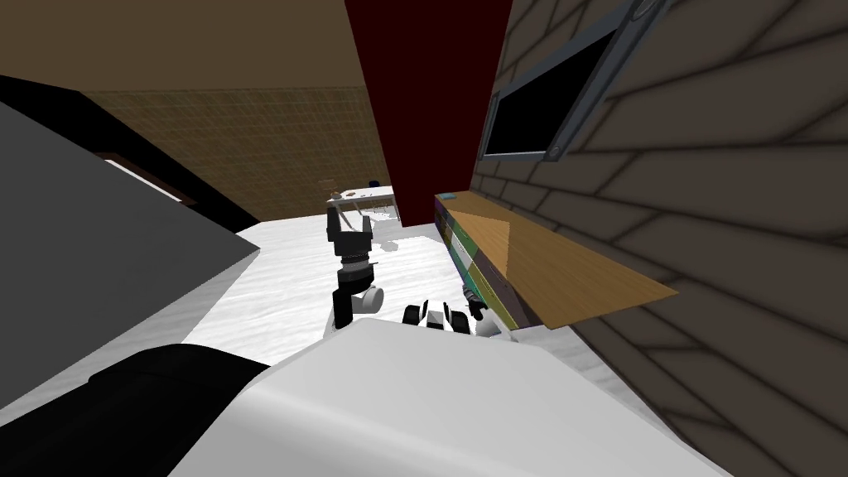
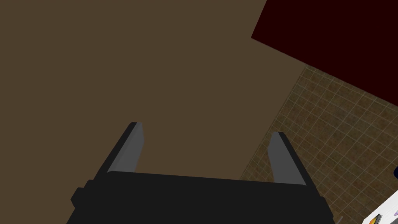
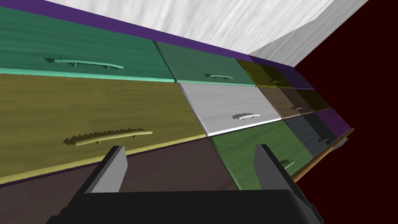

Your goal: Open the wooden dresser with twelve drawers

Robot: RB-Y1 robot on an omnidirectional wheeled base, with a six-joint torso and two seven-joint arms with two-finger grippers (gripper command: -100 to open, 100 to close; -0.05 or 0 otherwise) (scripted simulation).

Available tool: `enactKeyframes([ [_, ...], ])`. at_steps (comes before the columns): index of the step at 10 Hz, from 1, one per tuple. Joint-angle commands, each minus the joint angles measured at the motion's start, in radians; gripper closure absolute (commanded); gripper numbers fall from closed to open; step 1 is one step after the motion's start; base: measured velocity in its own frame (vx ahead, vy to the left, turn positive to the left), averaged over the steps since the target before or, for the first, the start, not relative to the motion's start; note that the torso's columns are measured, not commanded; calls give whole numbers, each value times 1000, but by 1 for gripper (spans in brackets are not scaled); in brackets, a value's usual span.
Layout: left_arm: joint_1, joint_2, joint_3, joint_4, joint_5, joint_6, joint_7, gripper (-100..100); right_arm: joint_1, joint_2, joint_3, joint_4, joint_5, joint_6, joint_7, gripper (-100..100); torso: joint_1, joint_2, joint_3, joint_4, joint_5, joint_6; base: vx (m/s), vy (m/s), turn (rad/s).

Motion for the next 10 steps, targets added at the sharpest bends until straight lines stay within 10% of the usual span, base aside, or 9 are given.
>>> enactKeyframes([
  [1, 0, 0, 0, 0, 0, 0, 0, 0, -23, -3, 36, 58, 42, 87, 15, -100, 0, 0, 0, 0, 0, 1, 54, 68, 183],
  [10, 0, 0, 0, 0, 0, 0, 0, 0, -68, -19, 104, 258, 114, 311, 41, -100, 1, -2, -1, -1, 0, 0, 52, 37, 80],
])
